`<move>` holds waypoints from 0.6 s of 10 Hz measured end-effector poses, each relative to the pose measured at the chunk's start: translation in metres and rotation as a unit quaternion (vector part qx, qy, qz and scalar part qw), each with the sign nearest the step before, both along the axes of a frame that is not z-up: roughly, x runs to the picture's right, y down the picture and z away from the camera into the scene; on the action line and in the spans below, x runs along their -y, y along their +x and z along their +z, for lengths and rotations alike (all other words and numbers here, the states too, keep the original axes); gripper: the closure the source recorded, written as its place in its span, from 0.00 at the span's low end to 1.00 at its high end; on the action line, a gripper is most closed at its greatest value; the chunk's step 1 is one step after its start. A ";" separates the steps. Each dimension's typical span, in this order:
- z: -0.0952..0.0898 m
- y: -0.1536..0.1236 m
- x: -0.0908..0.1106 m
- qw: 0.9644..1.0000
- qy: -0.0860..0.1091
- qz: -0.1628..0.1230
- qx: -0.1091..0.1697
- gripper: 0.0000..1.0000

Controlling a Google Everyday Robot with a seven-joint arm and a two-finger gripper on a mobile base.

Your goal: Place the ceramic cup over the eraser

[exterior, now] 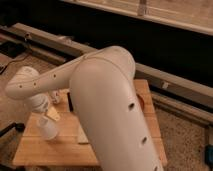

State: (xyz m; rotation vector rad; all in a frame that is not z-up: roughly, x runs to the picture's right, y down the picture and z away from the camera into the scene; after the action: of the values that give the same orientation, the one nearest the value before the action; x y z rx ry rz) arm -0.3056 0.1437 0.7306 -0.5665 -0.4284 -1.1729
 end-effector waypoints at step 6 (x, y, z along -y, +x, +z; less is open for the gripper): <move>0.017 -0.003 -0.037 0.999 -0.036 -0.012 0.006 0.20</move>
State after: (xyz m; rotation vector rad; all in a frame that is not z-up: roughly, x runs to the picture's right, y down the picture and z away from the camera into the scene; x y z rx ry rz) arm -0.3091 0.1805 0.7472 -0.6275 -0.4770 -1.1885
